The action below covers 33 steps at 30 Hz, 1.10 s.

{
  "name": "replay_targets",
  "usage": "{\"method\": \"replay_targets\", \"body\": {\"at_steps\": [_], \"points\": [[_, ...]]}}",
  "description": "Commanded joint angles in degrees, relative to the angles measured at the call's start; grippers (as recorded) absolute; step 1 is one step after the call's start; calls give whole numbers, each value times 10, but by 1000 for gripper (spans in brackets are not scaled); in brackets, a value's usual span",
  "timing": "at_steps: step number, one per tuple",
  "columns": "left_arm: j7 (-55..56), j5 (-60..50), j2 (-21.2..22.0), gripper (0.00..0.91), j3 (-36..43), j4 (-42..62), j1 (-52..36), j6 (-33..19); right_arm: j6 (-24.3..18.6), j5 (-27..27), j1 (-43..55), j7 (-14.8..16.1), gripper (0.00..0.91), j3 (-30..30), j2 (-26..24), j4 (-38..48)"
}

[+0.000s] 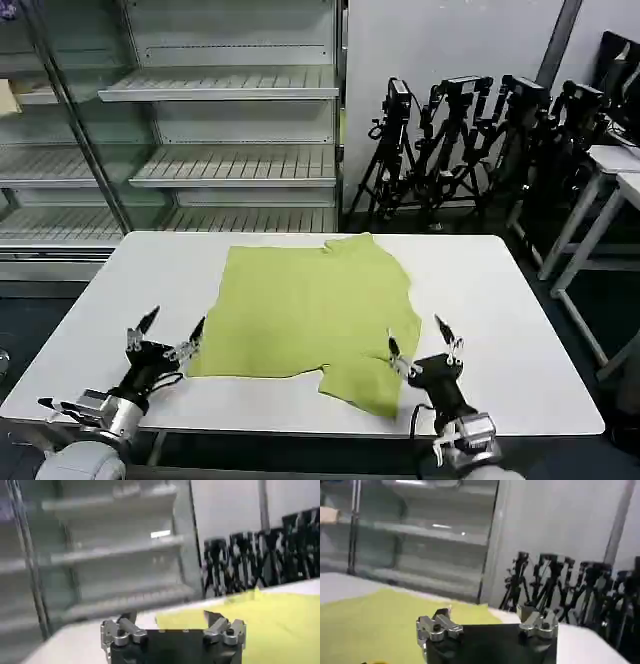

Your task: Fold and organize the clothes.

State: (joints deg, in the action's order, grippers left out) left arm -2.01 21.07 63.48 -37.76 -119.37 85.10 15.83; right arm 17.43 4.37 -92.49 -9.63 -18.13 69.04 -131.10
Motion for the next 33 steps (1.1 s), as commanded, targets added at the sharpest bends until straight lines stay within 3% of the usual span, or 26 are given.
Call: {"method": "replay_targets", "body": {"at_steps": [1, 6, 23, 24, 25, 26, 33], "points": [[38, 32, -4, 907, 11, -21, 22, 136, 50, 31, -71, -16, 907, 20, -16, -28], [44, 47, -3, 907, 9, -18, 22, 172, 70, 42, -71, -23, 907, 30, -7, -20], [38, 83, -7, 907, -2, 42, 4, 172, 86, 45, -51, -49, 907, 55, 11, 10], [32, 89, -6, 907, -4, 42, 4, 172, 86, 47, -51, -50, 453, 56, 12, 11], [32, 91, -4, 544, -4, 40, 5, 172, 86, 50, -50, -49, 40, 56, 12, 11], [31, 91, -3, 30, -4, 39, 4, 172, 86, 51, -49, -48, 0, 56, 12, 12], [27, 92, -1, 30, -2, 39, 3, 172, 83, 55, -44, -46, 0, 54, 14, 7]]}}
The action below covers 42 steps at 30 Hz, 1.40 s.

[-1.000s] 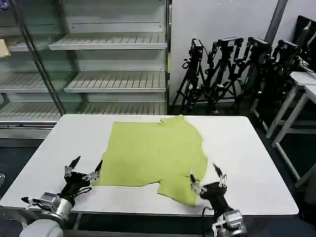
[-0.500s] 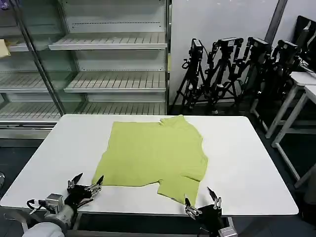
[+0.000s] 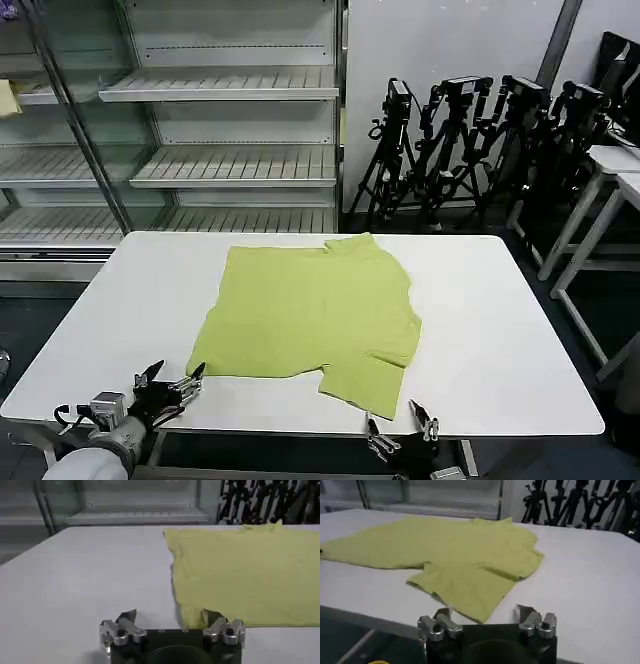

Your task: Fold and organize the clothes.

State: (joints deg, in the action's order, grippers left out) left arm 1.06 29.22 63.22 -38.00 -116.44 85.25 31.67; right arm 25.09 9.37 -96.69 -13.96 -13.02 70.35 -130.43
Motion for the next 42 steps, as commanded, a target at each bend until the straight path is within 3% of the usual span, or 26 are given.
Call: {"method": "replay_targets", "body": {"at_steps": [1, 23, 32, 42], "points": [[-4, 12, 1, 20, 1, 9, 2, 13, 7, 5, -1, -2, 0, 4, 1, 1], [-17, 13, 8, 20, 3, -7, -7, -2, 13, 4, 37, 5, 0, 3, -9, -32], [-30, 67, -10, 20, -4, 4, -81, -7, 80, 72, 171, 10, 0, -36, -20, -13], [-28, 81, -21, 20, 49, 64, -184, -7, 81, 97, 292, 20, 0, -21, -16, 86]]}}
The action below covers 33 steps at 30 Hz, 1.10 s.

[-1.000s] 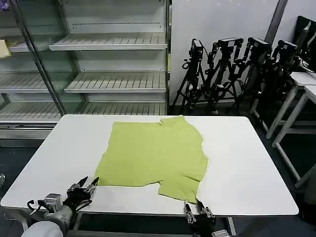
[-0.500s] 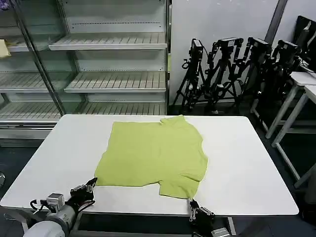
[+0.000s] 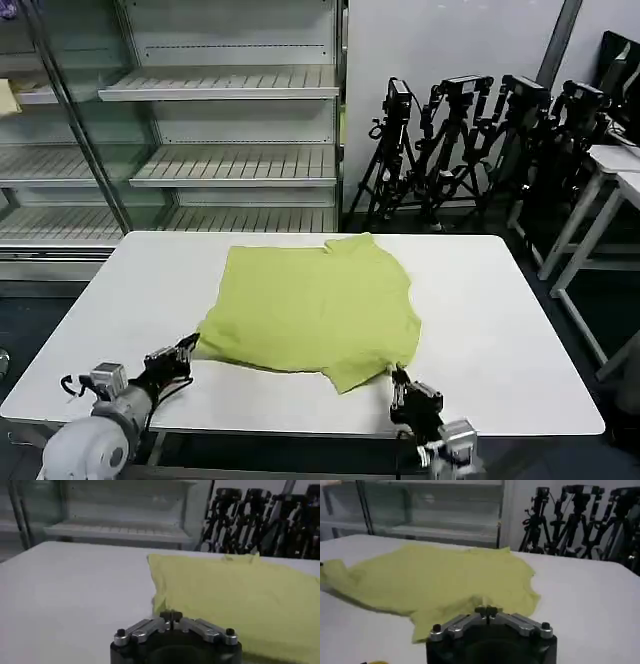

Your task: Fold and organize the clothes.

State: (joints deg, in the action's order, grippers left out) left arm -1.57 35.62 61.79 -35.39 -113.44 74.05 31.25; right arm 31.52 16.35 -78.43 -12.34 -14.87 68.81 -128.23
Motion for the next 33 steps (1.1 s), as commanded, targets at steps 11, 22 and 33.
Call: {"method": "replay_targets", "body": {"at_steps": [11, 22, 33], "points": [[-3, 18, -1, 20, 42, 108, -123, -19, 15, 21, 172, 21, 0, -4, 9, 145], [-4, 9, 9, 20, 74, 134, -148, -26, -3, 0, 210, 50, 0, -1, 13, 201], [-5, 7, 9, 20, 82, 158, -172, -27, -28, -3, 222, 64, 0, 1, 19, 229]]}}
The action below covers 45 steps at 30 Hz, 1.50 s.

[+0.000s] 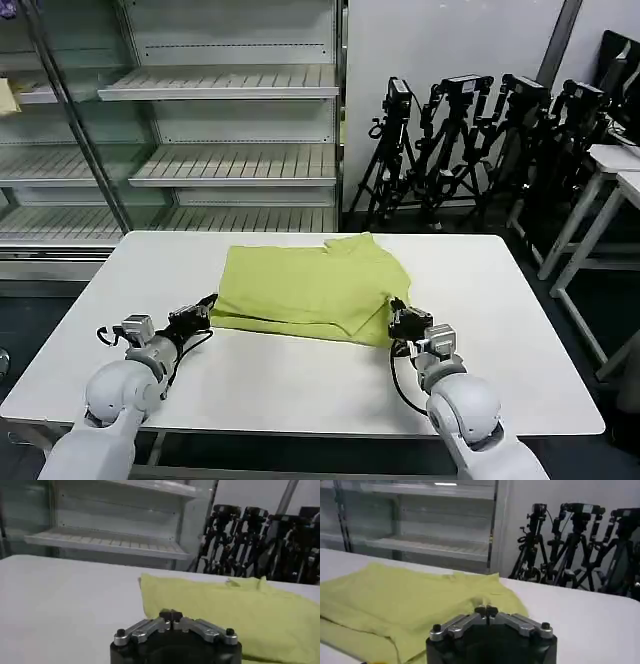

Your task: Fold and organize the clothes.

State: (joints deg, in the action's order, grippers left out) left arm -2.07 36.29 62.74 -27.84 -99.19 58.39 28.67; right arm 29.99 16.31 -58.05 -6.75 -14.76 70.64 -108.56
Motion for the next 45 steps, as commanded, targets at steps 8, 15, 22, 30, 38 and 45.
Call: {"method": "replay_targets", "body": {"at_steps": [8, 15, 22, 30, 38, 45], "points": [[-5, -3, 0, 30, 12, 29, -24, -2, -18, -5, 24, 12, 0, 2, 6, 39], [-7, -7, -3, 20, 11, 40, -27, -2, -18, -11, 26, 10, 0, 2, 9, 50], [-11, -13, -2, 403, 14, 53, -32, -5, -23, -17, 38, 9, 0, 7, 18, 69], [-10, -29, -1, 907, 16, 58, -34, -14, -14, -19, 44, 7, 907, 1, 20, 83], [-18, -23, -9, 907, -4, 30, -23, -16, 6, -2, -30, 11, 907, -29, -7, 6], [-15, -25, -28, 907, 1, -9, 16, 35, 29, 6, -98, -5, 907, -47, -22, -48]]}}
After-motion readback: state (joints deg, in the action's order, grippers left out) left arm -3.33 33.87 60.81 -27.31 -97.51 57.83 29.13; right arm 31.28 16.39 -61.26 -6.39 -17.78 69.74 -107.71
